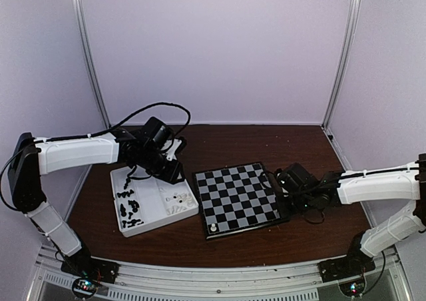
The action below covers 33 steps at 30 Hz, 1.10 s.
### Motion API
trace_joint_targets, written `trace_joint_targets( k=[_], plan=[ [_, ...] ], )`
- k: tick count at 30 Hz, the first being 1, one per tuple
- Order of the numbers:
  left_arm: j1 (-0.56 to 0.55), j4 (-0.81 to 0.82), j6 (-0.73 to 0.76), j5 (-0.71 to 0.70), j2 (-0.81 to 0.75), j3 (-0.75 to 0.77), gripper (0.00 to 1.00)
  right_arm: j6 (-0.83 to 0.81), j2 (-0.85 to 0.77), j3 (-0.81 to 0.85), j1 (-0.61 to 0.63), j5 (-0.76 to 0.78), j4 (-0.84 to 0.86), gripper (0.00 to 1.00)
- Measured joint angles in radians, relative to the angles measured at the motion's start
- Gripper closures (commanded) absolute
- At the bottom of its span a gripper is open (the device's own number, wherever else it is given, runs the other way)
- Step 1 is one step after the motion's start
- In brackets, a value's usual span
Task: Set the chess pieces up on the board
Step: Place the chess piece on the chessboard.
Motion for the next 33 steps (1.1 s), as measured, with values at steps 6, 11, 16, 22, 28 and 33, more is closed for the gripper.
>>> trace_joint_targets(
  k=[6,11,16,22,28,33],
  plan=[
    [0.000,0.000,0.000,0.002,0.006,0.002,0.65,0.012,0.000,-0.013,-0.003,-0.023,0.016,0.90],
    [0.000,0.000,0.000,0.005,0.008,0.002,0.65,0.015,-0.003,-0.023,-0.004,-0.032,0.018,0.90],
    [0.000,0.000,0.000,0.005,0.008,0.002,0.65,0.015,-0.013,-0.027,-0.004,-0.035,0.015,0.90],
    [0.000,0.000,0.000,0.005,0.008,0.002,0.65,0.027,-0.013,-0.032,-0.004,-0.038,0.017,0.89],
    [0.000,0.000,0.000,0.005,0.008,0.002,0.65,0.037,-0.013,-0.032,-0.004,-0.045,0.015,0.69],
    [0.000,0.000,0.000,0.005,0.008,0.002,0.61,0.031,-0.020,-0.031,-0.004,-0.045,0.002,0.60]
  ],
)
